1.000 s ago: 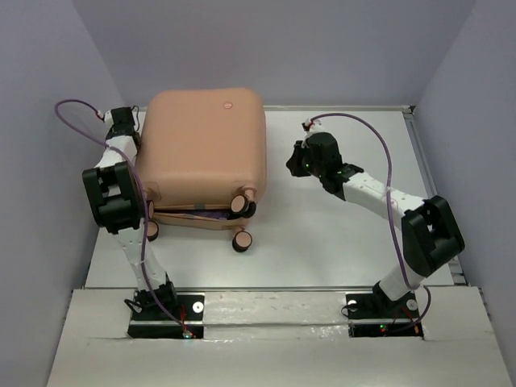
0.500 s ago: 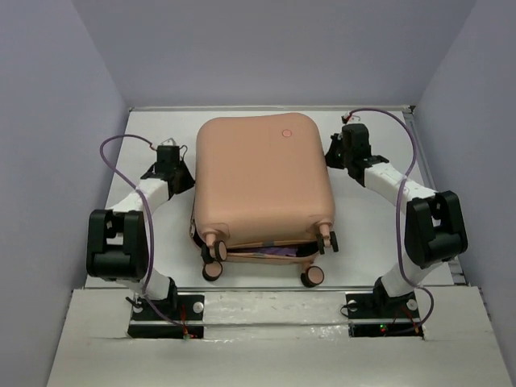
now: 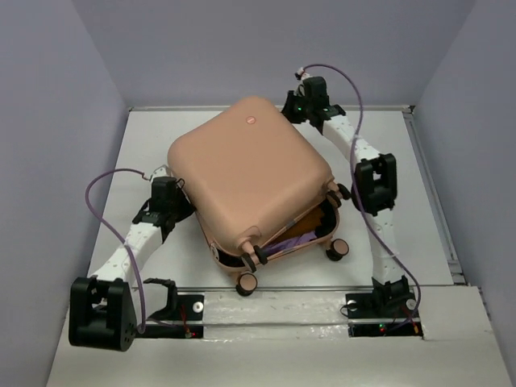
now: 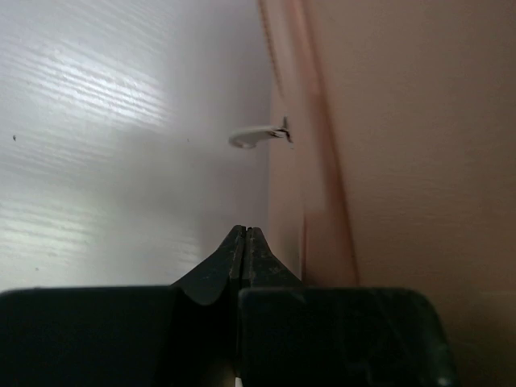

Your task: Pack the luggage

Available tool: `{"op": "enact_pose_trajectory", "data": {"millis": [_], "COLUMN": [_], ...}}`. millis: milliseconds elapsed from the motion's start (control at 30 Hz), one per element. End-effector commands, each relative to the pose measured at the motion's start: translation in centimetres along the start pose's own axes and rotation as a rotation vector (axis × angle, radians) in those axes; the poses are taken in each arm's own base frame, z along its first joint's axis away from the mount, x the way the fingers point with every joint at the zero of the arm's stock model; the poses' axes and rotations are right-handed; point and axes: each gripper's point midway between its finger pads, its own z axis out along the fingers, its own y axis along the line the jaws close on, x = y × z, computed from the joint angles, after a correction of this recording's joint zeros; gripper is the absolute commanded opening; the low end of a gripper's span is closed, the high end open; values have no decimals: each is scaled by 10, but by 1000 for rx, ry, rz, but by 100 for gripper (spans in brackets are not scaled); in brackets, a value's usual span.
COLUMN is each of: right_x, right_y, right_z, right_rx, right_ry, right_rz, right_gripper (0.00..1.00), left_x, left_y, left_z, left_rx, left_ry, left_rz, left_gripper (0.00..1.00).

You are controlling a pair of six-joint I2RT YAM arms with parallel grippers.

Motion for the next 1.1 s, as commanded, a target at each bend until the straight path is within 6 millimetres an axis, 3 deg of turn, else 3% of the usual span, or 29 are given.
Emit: {"op": "enact_pose_trajectory", "data": {"millis": [0, 33, 67, 100, 133, 167, 200, 233, 267, 300, 333, 367, 400, 500, 533, 600, 667, 700, 733, 767, 800, 833, 867, 900, 933, 967, 1000, 1033, 1067], "right_x": [-57, -73, -70, -75, -112, -90, -125, -125, -126, -98, -112, -102, -86, -15, 30, 56, 87, 119, 139, 155, 182, 197, 215, 235, 245, 252, 265, 272, 281], "right_y": [124, 110, 78, 63, 67, 33, 44, 43, 36, 24, 45, 48, 60, 73, 77, 102, 124, 143, 147, 153, 165, 166, 162, 166, 164, 158, 152, 147, 144], "right_z": [-29, -37, -38, -47, -87, -87, -119, -149, -167, -168, -215, -231, -244, -290, -288, -317, -324, -329, -331, -333, -337, -339, -341, -346, -348, -350, -350, -350, -350], "right_rx": [-208, -131, -50, 3, 28, 96, 90, 128, 160, 188, 151, 140, 112, 48, -11, -105, -190, -269, -274, -291, -329, -331, -310, -324, -318, -291, -272, -256, -249], "right_ry": [-63, -108, -95, -111, -227, -184, -294, -337, -361, -311, -405, -415, -413, -383, -270, -249, -167, -57, 13, 61, 138, 190, 251, 308, 338, 354, 389, 412, 436], "right_rz": [-76, -78, -58, -50, -70, -51, -72, -75, -86, -86, -96, -85, -83, -91, -84, -80, -102, -124, -134, -153, -189, -199, -197, -221, -224, -226, -211, -200, -191], "right_gripper": [29, 43, 56, 71, 75, 78, 79, 79, 79, 65, 48, 31, 7, 7, 7, 7, 7, 7, 7, 7, 7, 7, 7, 7, 7, 7, 7, 7, 7], "left_x": [-27, -24, -27, -28, -31, -36, -42, -54, -62, -68, -88, -96, -106, -155, -178, -197, -225, -231, -247, -256, -259, -283, -290, -285, -291, -311, -301, -319, -320], "left_y": [-66, -64, -64, -63, -58, -59, -60, -67, -72, -76, -89, -94, -101, -106, -115, -122, -146, -156, -167, -173, -176, -188, -190, -187, -191, -205, -196, -205, -208], "left_z": [-30, -31, -35, -36, -36, -38, -39, -43, -45, -43, -53, -57, -65, -100, -119, -124, -149, -155, -159, -156, -131, -144, -135, -93, -84, -90, -44, -47, -35], "left_rx": [276, 276, 284, 279, 261, 261, 258, 268, 275, 271, 297, 307, 324, 301, 318, 307, 376, 413, 426, 424, 390, 407, 379, 317, 318, 364, 305, 320, 338], "left_ry": [-114, -117, -140, -152, -172, -192, -211, -234, -247, -246, -282, -298, -321, -491, -557, -570, -616, -618, -636, -642, -595, -647, -636, -548, -528, -539, -439, -462, -433], "left_rz": [-97, -99, -101, -102, -97, -92, -83, -70, -65, -60, -56, -55, -51, -55, -58, -53, -58, -51, -48, -40, -31, -6, 13, 35, 52, 88, 96, 102, 120], "left_gripper": [6, 6, 6, 6, 6, 6, 6, 6, 6, 6, 6, 6, 6, 6, 6, 6, 6, 7, 9, 11, 12, 15, 19, 26, 30, 35, 40, 43, 47]}}
